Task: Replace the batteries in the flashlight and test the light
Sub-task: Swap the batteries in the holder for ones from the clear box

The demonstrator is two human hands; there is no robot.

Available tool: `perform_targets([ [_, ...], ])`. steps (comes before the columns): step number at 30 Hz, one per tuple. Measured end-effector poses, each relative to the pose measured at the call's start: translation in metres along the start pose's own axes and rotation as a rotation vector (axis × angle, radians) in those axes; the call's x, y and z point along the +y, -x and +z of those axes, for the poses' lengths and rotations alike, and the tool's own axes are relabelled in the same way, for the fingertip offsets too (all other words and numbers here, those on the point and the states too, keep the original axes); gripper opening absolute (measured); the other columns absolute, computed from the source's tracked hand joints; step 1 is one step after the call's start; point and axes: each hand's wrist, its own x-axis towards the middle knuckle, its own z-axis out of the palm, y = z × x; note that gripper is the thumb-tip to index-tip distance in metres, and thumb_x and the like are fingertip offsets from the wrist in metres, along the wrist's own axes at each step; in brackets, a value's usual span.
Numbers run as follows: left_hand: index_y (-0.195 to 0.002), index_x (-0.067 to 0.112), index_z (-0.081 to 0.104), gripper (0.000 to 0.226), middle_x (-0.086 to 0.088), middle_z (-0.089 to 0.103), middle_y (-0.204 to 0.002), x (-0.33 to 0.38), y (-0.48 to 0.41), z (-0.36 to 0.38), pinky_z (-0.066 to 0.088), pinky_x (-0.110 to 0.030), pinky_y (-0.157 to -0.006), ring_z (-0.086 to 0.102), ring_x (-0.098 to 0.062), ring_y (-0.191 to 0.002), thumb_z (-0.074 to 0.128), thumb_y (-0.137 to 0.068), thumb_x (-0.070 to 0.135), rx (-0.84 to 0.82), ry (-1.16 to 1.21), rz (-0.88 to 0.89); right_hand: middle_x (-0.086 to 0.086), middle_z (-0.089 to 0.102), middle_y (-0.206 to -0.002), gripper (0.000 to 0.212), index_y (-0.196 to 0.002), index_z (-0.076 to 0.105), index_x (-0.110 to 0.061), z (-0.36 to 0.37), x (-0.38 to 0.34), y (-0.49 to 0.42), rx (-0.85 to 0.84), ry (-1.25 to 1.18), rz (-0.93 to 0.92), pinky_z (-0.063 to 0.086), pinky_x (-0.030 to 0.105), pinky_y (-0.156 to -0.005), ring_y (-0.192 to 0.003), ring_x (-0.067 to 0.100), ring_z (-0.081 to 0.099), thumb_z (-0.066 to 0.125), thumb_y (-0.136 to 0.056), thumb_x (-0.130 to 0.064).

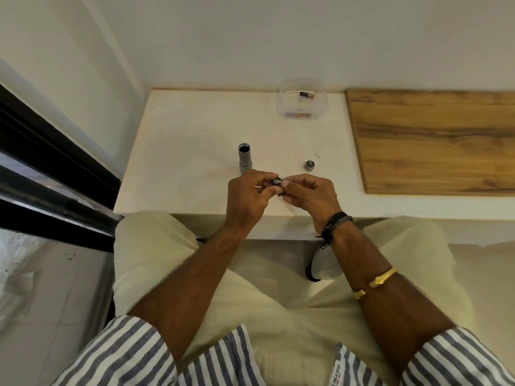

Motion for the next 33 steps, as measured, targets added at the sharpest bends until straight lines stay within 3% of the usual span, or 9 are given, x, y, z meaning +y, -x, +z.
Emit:
perform_targets([
  [6, -0.1, 0.013, 0.077, 0.02, 0.008, 0.076, -0.088, 0.003, -0.003, 0.001, 0.054, -0.012, -0.073, 0.071, 0.002, -0.081, 0.081, -0.081, 0.02, 0.004, 0.085, -0.109, 0.002, 0.078, -0.088, 0.009, -0.096, 0.08, -0.014, -0.003, -0.002, -0.006, 0.068, 0.243, -0.192, 0.062, 0.031, -0.07, -0.08, 0.013, 0.073, 0.076, -0.091, -0.02],
  [12, -0.108, 0.007, 0.073, 0.022, -0.006, 0.076, -0.096, 0.0, -0.006, 0.003, 0.063, -0.037, -0.077, 0.075, -0.018, -0.086, 0.075, -0.087, 0.011, -0.045, 0.348, -0.326, 0.022, 0.075, -0.087, 0.011, -0.102, 0.076, -0.005, -0.004, 0.001, -0.009, 0.089, 0.092, -0.227, 0.063, 0.031, -0.068, -0.077, 0.028, 0.075, 0.068, -0.094, -0.008],
  [16, -0.113, 0.008, 0.067, 0.019, -0.015, 0.074, -0.105, -0.002, -0.01, 0.002, 0.062, -0.036, -0.077, 0.074, -0.026, -0.096, 0.066, -0.094, 0.009, -0.051, 0.617, -0.548, 0.018, 0.078, -0.088, 0.015, -0.096, 0.077, -0.002, -0.011, 0.0, -0.013, 0.096, -0.072, -0.172, 0.064, 0.035, -0.075, -0.08, 0.028, 0.076, 0.062, -0.094, -0.001],
  [21, -0.122, 0.002, 0.058, 0.022, -0.021, 0.07, -0.112, -0.006, -0.013, 0.0, 0.061, -0.042, -0.081, 0.072, -0.034, -0.102, 0.049, -0.102, 0.004, -0.064, 0.975, -0.805, 0.017, 0.078, -0.097, 0.01, -0.09, 0.075, -0.003, -0.026, -0.003, -0.024, 0.252, -0.232, -0.124, 0.063, 0.035, -0.078, -0.091, 0.03, 0.077, 0.071, -0.087, 0.005],
  [24, -0.121, 0.002, 0.06, 0.022, -0.021, 0.07, -0.112, -0.008, -0.012, 0.0, 0.06, -0.042, -0.082, 0.071, -0.034, -0.104, 0.056, -0.1, 0.009, -0.076, 1.036, -0.848, 0.012, 0.078, -0.084, 0.015, -0.084, 0.074, -0.005, -0.037, -0.005, -0.037, 0.382, -0.237, -0.121, 0.063, 0.034, -0.076, -0.081, 0.025, 0.077, 0.071, -0.082, 0.01],
  [28, -0.113, 0.009, 0.066, 0.023, -0.016, 0.074, -0.105, -0.009, -0.01, 0.0, 0.06, -0.039, -0.079, 0.073, -0.03, -0.1, 0.07, -0.091, 0.014, -0.094, 0.937, -0.829, 0.012, 0.074, -0.083, 0.013, -0.087, 0.075, -0.008, -0.049, 0.001, -0.057, 0.539, -0.086, -0.107, 0.065, 0.039, -0.077, -0.073, 0.02, 0.072, 0.075, -0.082, 0.004],
  [33, -0.118, 0.011, 0.067, 0.024, -0.006, 0.072, -0.093, -0.011, -0.007, -0.002, 0.059, -0.037, -0.078, 0.072, -0.026, -0.098, 0.065, -0.094, 0.01, -0.148, 0.94, -0.798, -0.003, 0.076, -0.085, 0.008, -0.091, 0.081, -0.02, -0.051, 0.015, -0.074, 0.609, 0.295, -0.13, 0.061, 0.036, -0.083, -0.083, 0.015, 0.07, 0.08, -0.083, -0.016],
])
